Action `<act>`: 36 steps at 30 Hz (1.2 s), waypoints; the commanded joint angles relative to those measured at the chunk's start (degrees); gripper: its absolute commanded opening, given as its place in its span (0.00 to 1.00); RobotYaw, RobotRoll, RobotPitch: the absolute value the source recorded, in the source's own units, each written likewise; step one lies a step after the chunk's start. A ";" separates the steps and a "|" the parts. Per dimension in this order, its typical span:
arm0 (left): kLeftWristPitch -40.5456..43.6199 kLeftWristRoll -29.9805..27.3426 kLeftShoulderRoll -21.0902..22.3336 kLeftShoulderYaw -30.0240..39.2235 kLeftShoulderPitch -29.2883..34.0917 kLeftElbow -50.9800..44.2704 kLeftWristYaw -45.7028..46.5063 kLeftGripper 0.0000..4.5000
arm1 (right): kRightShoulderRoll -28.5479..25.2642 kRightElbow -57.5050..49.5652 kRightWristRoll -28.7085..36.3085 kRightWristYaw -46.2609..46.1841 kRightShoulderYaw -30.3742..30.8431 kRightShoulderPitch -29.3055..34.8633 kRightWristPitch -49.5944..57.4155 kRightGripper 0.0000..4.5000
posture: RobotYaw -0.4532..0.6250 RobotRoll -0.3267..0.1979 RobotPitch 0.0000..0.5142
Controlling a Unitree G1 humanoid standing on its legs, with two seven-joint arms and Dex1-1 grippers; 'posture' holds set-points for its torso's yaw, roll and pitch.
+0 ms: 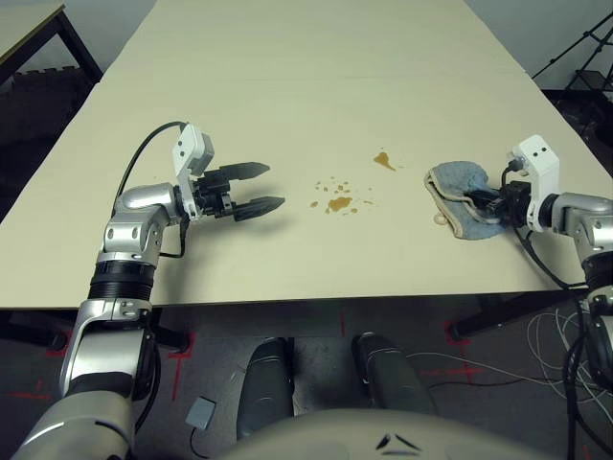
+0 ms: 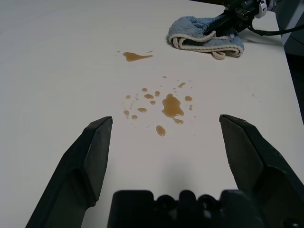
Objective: Wipe the water off the table with a rag.
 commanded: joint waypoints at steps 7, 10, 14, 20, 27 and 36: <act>-1.37 0.33 0.37 0.28 -0.40 1.35 -0.10 1.00 | 5.66 6.71 3.12 -15.05 -8.15 -9.90 -9.13 0.01 | 0.20 0.62 0.22; -1.89 0.48 0.52 0.43 -0.58 2.00 0.05 1.00 | 7.09 9.45 2.19 -16.78 -7.44 -11.63 -11.03 0.01 | 0.21 0.62 0.21; -2.84 0.75 1.51 0.96 -0.80 3.19 0.13 1.00 | 10.36 13.39 0.19 -19.36 -5.65 -13.87 -13.00 0.00 | 0.21 0.62 0.21; -3.28 0.48 2.66 1.90 -0.47 3.49 0.25 1.00 | 14.90 19.24 -3.06 -21.55 -2.60 -16.48 -14.32 0.00 | 0.23 0.62 0.20; -2.95 0.10 3.26 2.52 0.73 2.30 0.58 1.00 | 21.87 22.80 -5.60 -19.10 1.32 -18.98 -13.66 0.00 | 0.25 0.62 0.22; -2.26 -0.16 3.02 2.55 1.89 0.65 1.16 1.00 | 30.24 22.58 -7.41 -15.14 4.76 -19.92 -12.71 0.00 | 0.26 0.62 0.24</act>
